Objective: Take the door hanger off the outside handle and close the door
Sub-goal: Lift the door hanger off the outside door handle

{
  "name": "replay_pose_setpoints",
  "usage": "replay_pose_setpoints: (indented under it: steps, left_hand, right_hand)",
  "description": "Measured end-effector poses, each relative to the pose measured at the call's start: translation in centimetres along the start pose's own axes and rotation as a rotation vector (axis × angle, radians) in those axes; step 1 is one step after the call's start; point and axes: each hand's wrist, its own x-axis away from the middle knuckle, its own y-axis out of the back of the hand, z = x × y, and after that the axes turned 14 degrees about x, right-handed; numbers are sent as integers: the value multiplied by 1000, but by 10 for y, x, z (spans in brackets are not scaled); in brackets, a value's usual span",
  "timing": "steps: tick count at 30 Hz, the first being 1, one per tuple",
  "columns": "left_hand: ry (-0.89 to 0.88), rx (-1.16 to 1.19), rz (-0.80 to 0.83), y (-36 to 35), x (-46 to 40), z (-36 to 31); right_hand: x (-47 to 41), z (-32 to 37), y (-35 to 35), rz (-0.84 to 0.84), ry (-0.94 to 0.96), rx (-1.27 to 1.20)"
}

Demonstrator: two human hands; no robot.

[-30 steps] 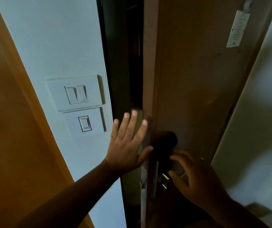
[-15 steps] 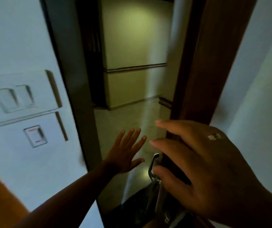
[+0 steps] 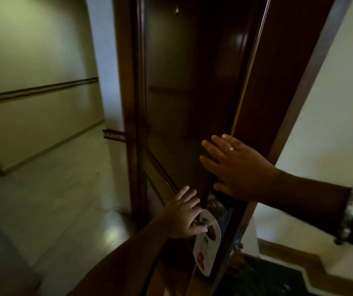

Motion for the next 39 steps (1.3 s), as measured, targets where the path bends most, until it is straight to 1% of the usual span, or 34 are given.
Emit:
replay_pose_setpoints:
  steps: [2, 3, 4, 7, 8, 12, 15, 17, 22, 24, 28, 31, 35, 37, 39]
  left_hand:
    - [-31, -5, -1, -3, -17, -8]
    - [-43, 33, 9, -10, -29, -8]
    - [-25, 97, 26, -13, -37, -10]
    - [24, 388, 52, -29, -53, -9]
    - [28, 417, 53, -35, -61, -9]
    - [46, 388, 43, -44, -85, -14]
    - [86, 334, 113, -43, -101, -19]
    - [111, 353, 151, -45, -107, -20]
    - [135, 339, 139, -42, -115, -27]
    - [116, 382, 141, -43, -116, -27]
    - [33, 531, 14, -43, -110, -27]
    - [-31, 543, -133, -51, -101, -22]
    - [1, 570, -284, -49, -99, -19]
    - [-2, 593, -235, -39, -104, -20]
    - [-59, 577, -137, -33, -110, -17]
  right_hand:
    - [1, -6, -15, 59, -2, 59]
    - [3, -10, -24, 85, -7, 93]
    - [3, -14, -33, 108, -12, 121]
    - [3, -21, -58, 148, -15, 224]
    - [4, -24, -69, 156, -13, 269]
    - [10, -35, -98, 134, 5, 421]
    - [13, -42, -113, 117, 7, 482]
    - [14, -46, -121, 111, 4, 506]
    - [16, -51, -129, 93, -3, 520]
    - [14, -51, -130, 94, -11, 527]
    - [14, -46, -131, 102, -38, 539]
    - [13, -45, -130, 126, -51, 538]
    - [13, -42, -127, 145, -85, 527]
    - [12, -38, -126, 146, -100, 530]
    - [12, -37, -125, 161, -97, 521]
